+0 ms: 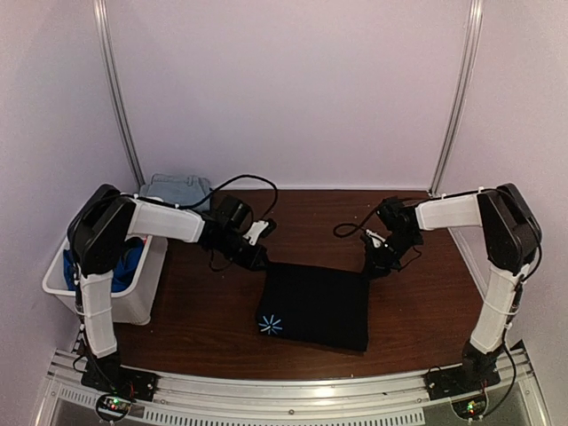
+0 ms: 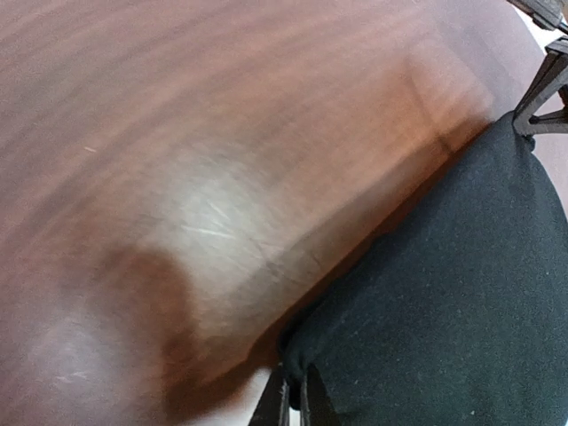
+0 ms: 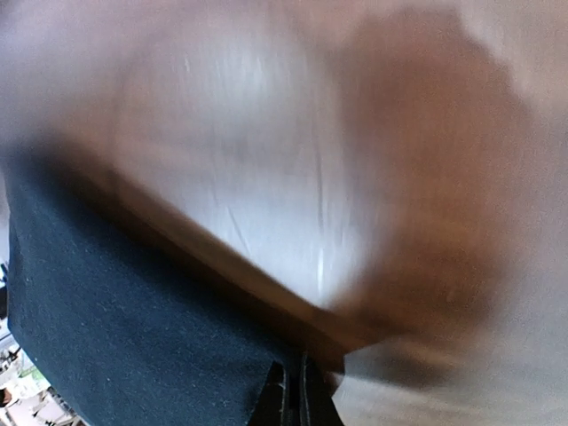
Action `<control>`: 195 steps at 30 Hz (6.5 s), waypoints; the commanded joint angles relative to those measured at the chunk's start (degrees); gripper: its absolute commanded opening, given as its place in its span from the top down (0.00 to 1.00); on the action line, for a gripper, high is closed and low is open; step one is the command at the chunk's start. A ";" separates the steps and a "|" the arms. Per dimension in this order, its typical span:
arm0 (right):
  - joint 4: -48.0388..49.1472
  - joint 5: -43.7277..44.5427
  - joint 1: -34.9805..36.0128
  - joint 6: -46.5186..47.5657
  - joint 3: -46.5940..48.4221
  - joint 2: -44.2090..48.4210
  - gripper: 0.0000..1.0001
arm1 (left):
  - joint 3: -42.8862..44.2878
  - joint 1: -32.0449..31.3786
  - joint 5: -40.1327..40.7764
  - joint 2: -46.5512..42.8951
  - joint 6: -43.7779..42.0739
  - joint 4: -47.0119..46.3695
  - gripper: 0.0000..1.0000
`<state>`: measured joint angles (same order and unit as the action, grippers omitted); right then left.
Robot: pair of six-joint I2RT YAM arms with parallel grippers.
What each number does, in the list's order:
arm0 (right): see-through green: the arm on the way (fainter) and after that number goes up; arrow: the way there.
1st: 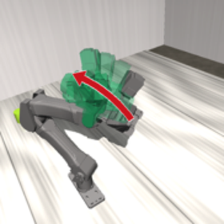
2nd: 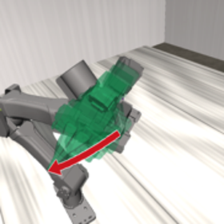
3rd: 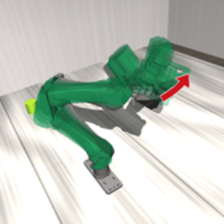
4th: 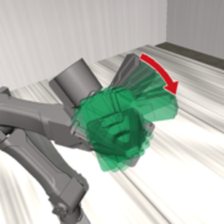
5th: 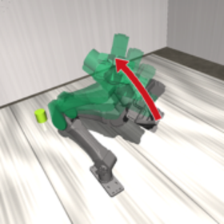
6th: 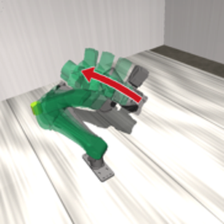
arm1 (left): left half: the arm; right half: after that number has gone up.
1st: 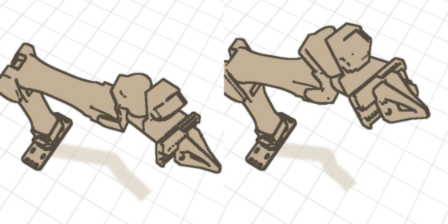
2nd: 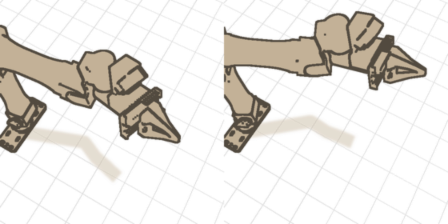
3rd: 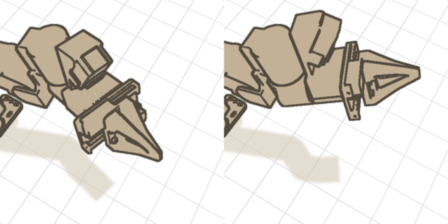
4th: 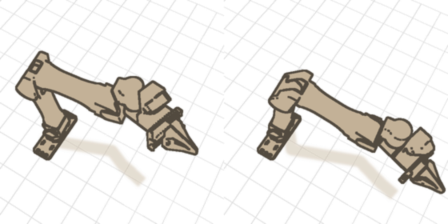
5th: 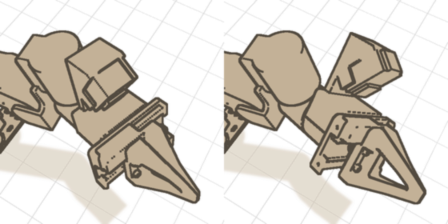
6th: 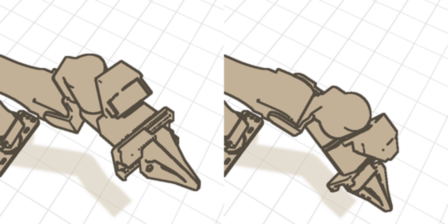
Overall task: Fold and stack the mixed laundry pile
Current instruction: Adjust the square-folded T-shirt at the center of the board, then smooth out the square-folded T-shirt at the center of the board, then pick up the square-folded T-shirt from the center of the board.
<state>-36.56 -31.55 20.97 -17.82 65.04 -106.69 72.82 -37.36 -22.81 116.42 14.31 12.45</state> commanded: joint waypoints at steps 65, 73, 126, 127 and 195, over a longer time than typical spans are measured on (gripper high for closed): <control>7.70 -10.43 19.34 -10.02 -8.10 4.77 0.41 | -35.46 -13.48 -7.90 -19.91 17.10 -10.22 1.00; -0.45 -9.42 19.22 -3.81 -2.04 11.27 0.35 | -34.12 -13.49 -2.56 -31.06 15.60 -2.32 0.62; 35.62 -32.09 2.72 -18.73 -2.00 -3.21 0.13 | -3.95 -2.64 -13.01 -2.04 20.54 -18.50 0.30; 35.49 -32.26 2.16 -18.18 -1.50 -5.42 0.14 | -3.81 -2.10 -12.74 -0.58 20.54 -18.62 0.30; 40.80 -20.79 -3.76 -35.61 -37.08 22.95 0.20 | 22.49 -36.51 38.68 13.20 -33.58 3.30 1.00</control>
<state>1.13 -51.88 17.30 -52.84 28.01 -82.41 92.71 -75.13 15.46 129.60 -20.45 17.21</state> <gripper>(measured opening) 0.787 0.062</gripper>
